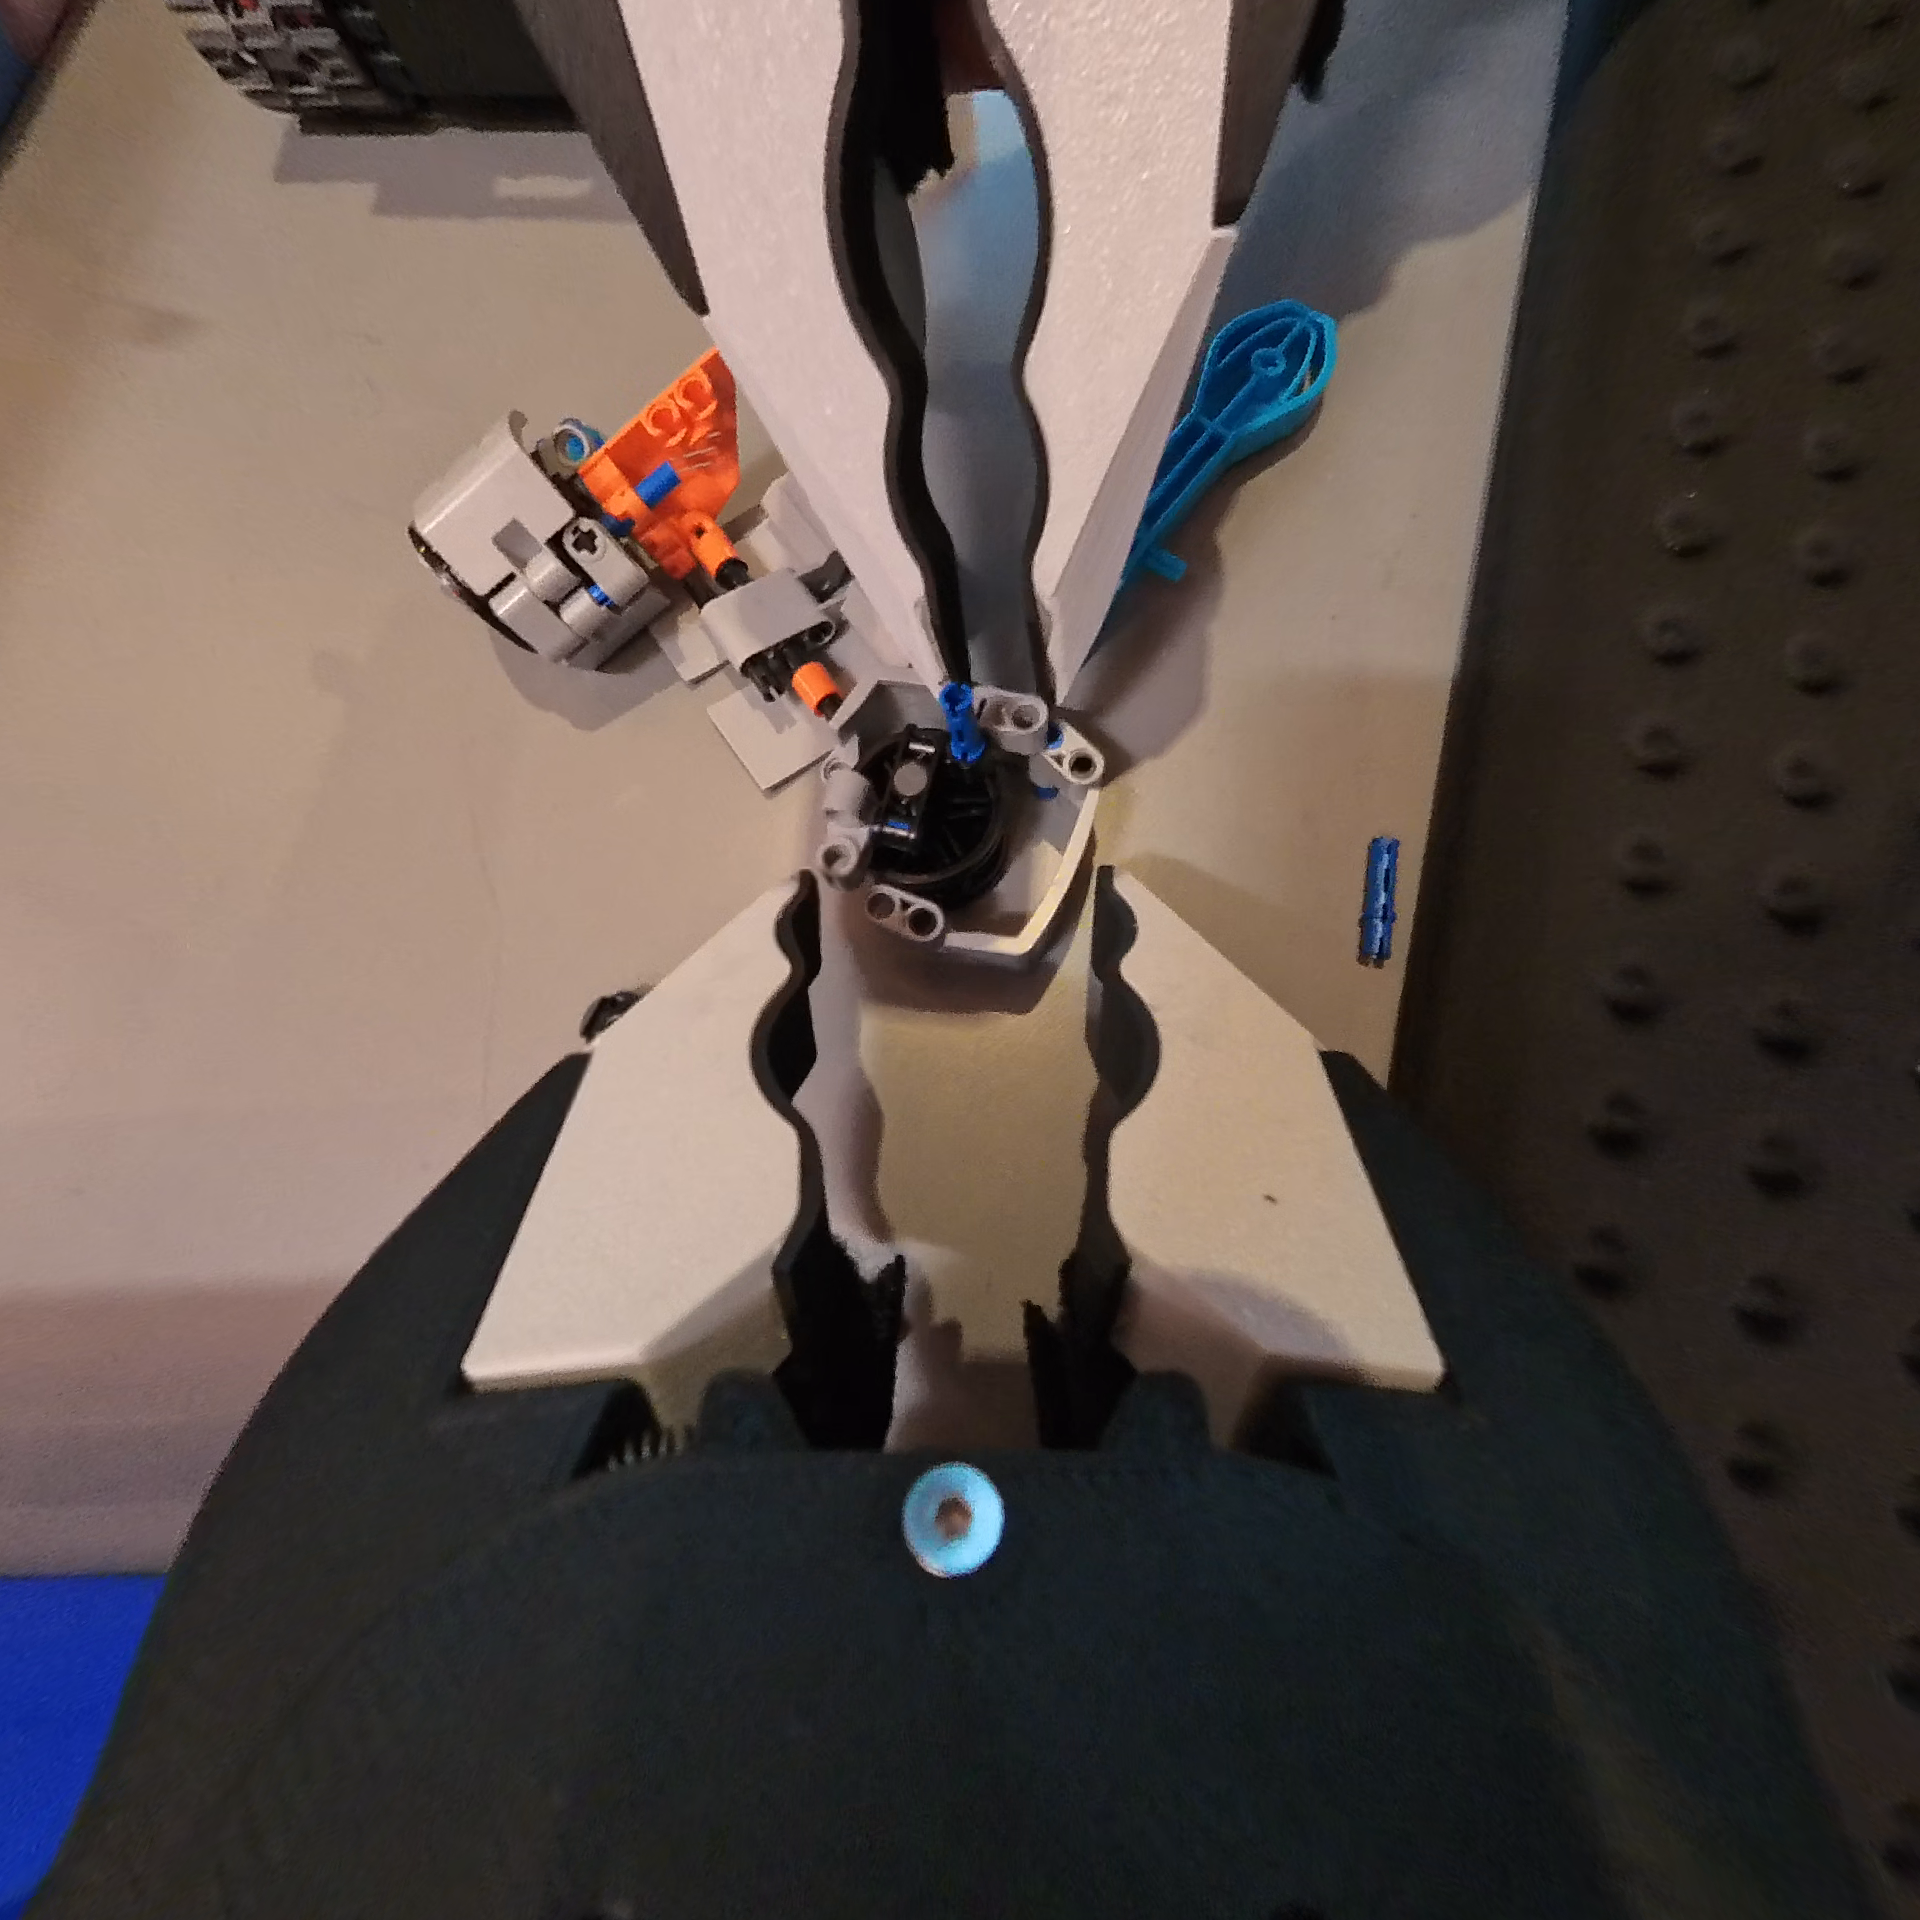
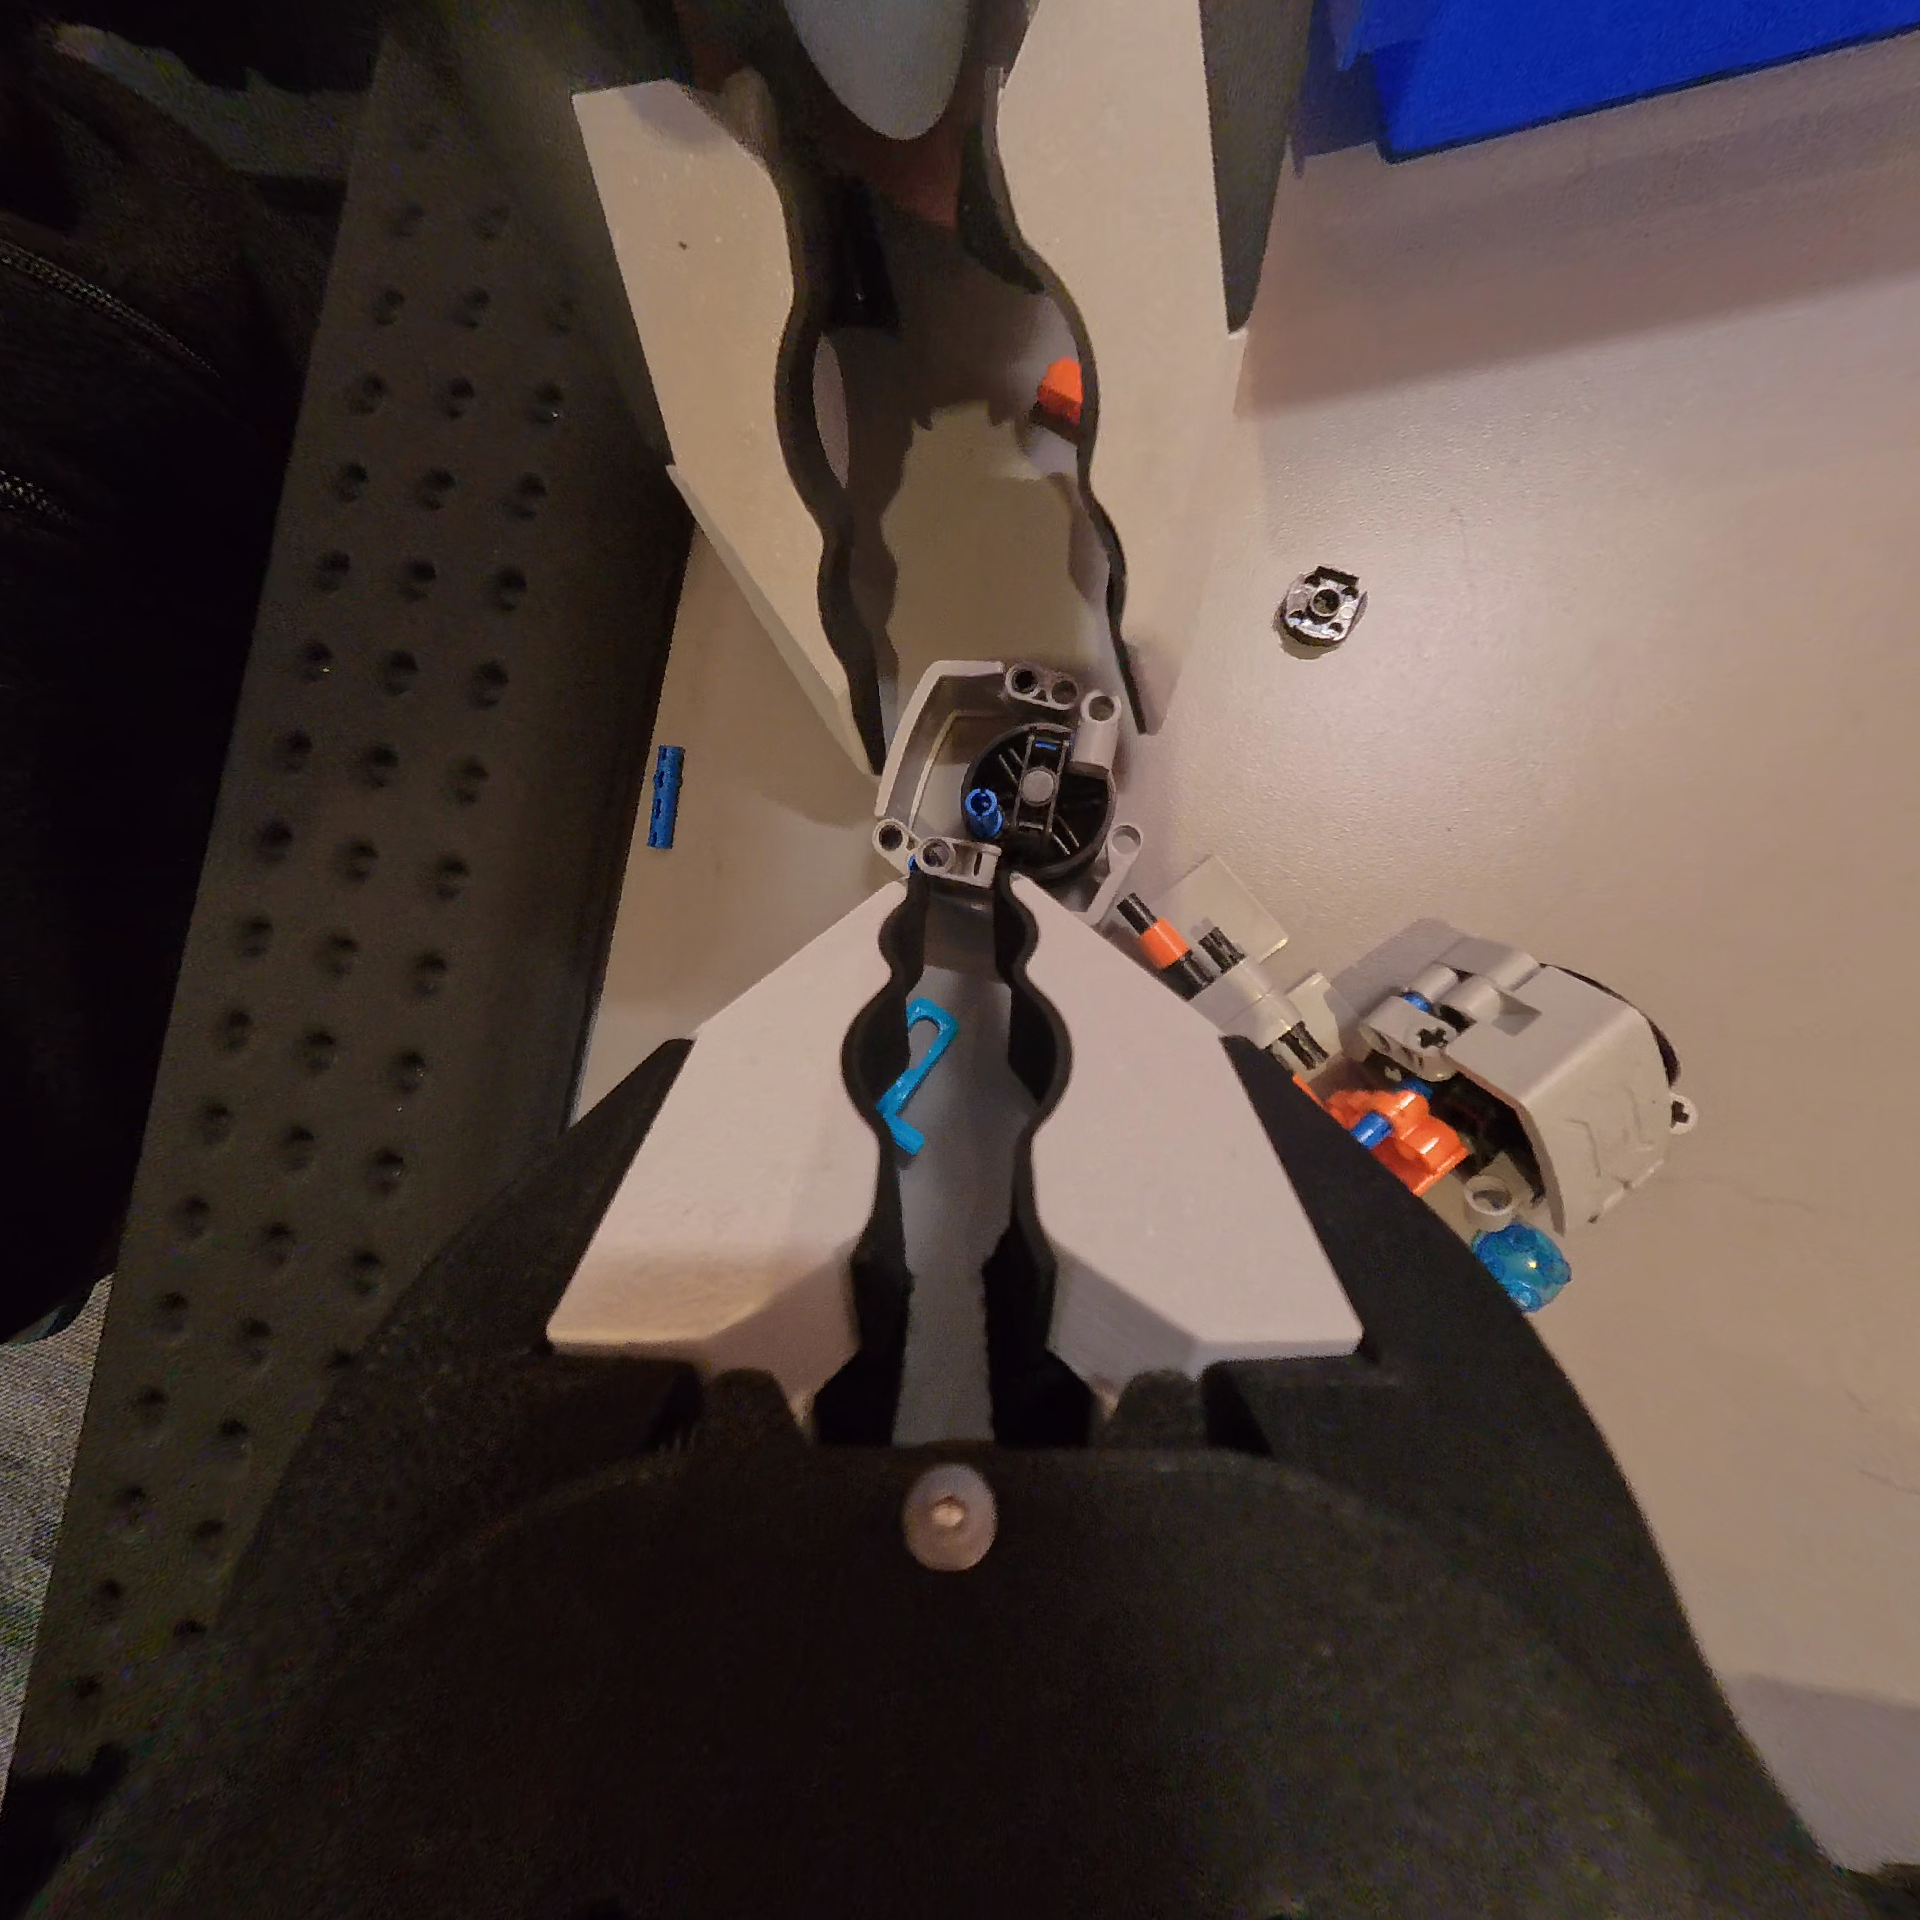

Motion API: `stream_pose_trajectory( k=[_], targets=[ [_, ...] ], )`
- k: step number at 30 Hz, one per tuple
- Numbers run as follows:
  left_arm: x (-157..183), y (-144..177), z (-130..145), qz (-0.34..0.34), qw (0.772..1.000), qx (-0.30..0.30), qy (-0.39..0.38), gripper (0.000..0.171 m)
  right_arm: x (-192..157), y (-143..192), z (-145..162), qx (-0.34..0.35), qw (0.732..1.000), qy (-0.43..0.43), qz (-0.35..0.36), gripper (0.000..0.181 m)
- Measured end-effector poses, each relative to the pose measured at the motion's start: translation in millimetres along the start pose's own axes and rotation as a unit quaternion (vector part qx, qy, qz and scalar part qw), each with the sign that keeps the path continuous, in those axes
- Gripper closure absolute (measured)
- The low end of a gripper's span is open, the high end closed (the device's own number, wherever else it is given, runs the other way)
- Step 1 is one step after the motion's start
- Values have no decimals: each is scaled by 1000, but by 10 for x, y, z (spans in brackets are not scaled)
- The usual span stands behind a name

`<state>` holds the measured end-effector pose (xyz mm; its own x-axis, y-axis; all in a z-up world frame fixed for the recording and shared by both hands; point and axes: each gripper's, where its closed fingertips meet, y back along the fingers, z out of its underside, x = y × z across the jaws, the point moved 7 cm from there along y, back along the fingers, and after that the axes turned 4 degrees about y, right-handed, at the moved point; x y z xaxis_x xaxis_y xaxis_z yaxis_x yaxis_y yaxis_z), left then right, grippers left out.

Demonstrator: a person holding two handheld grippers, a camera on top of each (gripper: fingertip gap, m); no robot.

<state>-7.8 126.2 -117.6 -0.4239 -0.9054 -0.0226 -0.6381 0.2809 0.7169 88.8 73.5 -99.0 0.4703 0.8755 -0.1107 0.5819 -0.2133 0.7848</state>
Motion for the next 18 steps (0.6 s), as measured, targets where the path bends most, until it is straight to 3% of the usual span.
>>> stream_pose_trajectory(
  k=[18],
  targets=[
    [22,-4,1,-22,999,-6,-23,128,8,10,18,-2,1000,-1,0,172]
  ],
)
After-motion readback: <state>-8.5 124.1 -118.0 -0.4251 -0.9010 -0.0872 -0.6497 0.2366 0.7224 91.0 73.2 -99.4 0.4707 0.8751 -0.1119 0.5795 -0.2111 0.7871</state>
